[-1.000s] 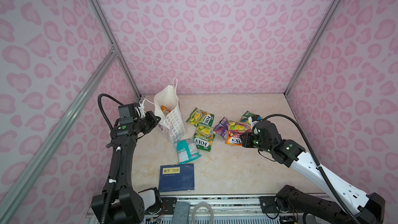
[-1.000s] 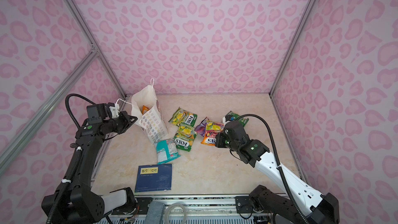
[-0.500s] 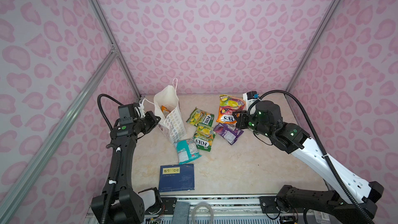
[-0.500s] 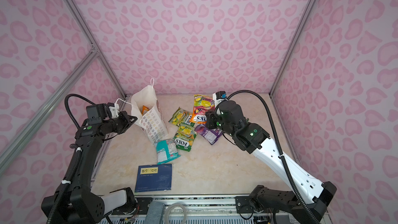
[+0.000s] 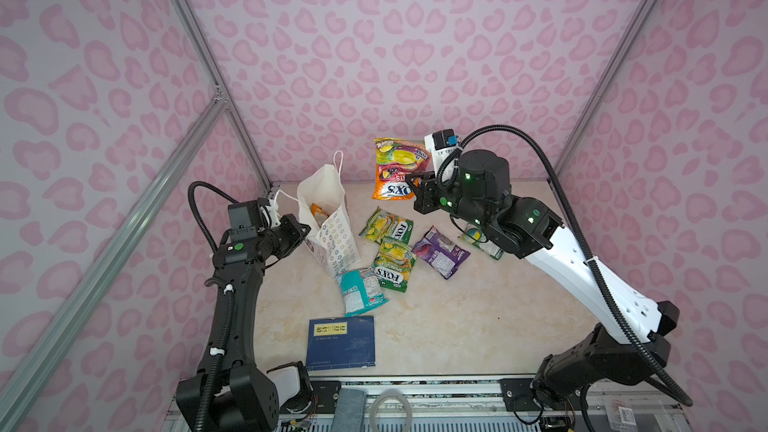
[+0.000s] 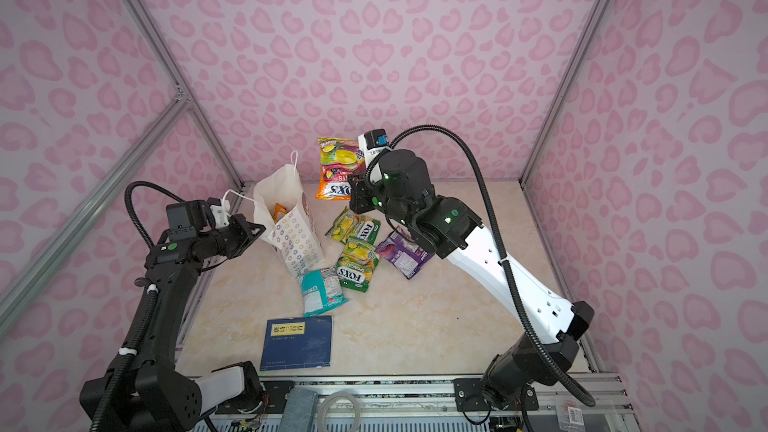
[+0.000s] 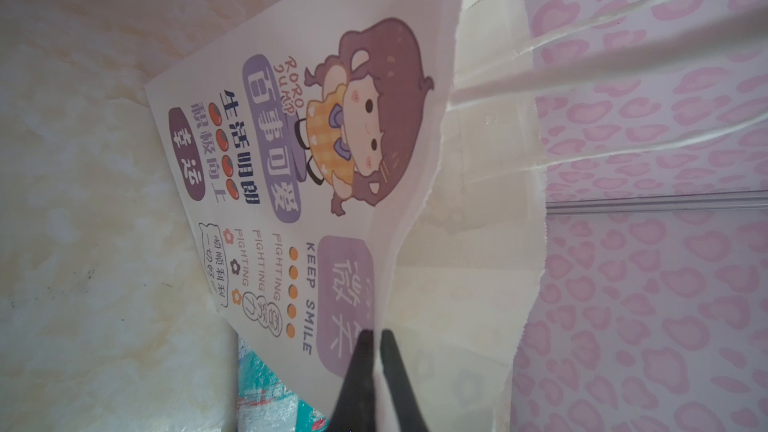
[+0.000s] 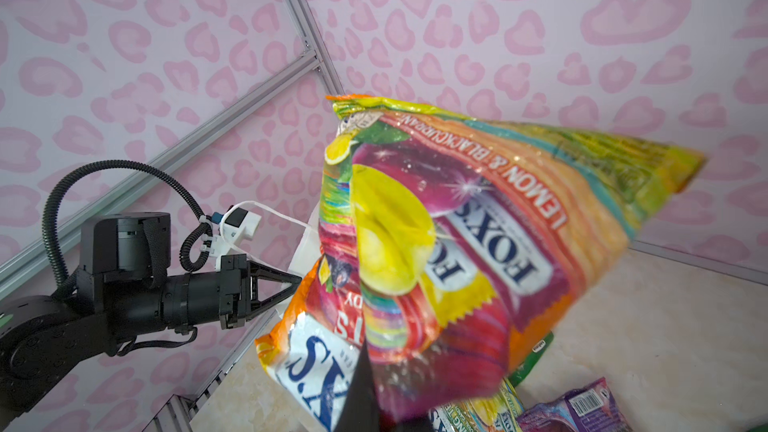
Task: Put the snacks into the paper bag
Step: 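Lift the Lemon & Blackcurrant bag and carry it over the paper bag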
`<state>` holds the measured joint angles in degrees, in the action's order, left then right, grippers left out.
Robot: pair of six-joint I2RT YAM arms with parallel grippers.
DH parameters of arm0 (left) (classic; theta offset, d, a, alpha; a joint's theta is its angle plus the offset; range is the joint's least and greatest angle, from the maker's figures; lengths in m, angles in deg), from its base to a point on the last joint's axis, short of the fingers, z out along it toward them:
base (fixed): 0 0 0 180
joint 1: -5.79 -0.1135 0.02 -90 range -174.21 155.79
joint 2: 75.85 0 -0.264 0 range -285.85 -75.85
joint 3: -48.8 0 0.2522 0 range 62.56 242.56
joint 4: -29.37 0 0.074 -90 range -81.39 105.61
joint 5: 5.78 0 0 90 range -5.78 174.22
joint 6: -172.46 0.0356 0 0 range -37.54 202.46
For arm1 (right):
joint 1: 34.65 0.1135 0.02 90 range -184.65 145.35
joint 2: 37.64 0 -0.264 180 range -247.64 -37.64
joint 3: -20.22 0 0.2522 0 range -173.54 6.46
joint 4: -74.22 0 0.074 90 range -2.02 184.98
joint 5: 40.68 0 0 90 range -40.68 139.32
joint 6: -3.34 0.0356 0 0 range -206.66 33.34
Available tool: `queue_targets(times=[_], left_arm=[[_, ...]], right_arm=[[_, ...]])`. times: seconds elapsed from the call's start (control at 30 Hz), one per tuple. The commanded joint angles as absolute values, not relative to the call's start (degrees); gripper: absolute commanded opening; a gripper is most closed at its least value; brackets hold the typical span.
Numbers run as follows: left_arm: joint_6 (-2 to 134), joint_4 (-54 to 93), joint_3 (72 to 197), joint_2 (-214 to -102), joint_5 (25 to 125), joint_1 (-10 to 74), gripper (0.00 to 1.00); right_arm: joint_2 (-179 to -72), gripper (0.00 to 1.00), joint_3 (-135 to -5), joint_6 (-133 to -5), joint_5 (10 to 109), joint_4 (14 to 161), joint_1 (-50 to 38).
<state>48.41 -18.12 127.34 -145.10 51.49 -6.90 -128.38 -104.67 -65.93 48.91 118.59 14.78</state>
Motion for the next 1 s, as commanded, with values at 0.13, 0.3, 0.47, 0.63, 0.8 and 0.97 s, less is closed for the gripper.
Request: queue_targets(times=[0.13, 0.3, 0.47, 0.63, 0.8, 0.97], left_arm=[[48.7, -18.2, 127.5, -145.0, 50.5, -6.9, 0.07], [48.6, -18.1, 127.5, -145.0, 50.3, -6.9, 0.07], [48.5, -17.9, 127.4, -144.6, 50.2, -6.9, 0.07], [48.4, -17.8, 127.3, -144.6, 49.7, -6.9, 0.07], [48.4, -17.6, 127.2, -144.3, 49.8, -6.9, 0.07], [48.3, -17.5, 127.2, -144.1, 49.6, -6.9, 0.07]], right_arm=[[-142.3, 0.0, -122.6, -69.3, 52.2, 122.5, 17.7], [-152.6, 0.0, -136.5, -70.2, 52.8, 126.4, 19.5], [-159.7, 0.0, -143.2, -70.0, 52.4, 125.8, 19.7], [-163.1, 0.0, -143.1, -71.2, 50.2, 120.5, 20.4], [-166.4, 0.0, -143.2, -73.9, 46.2, 115.1, 21.9], [-169.3, 0.0, -143.6, -74.8, 43.7, 112.3, 22.6]])
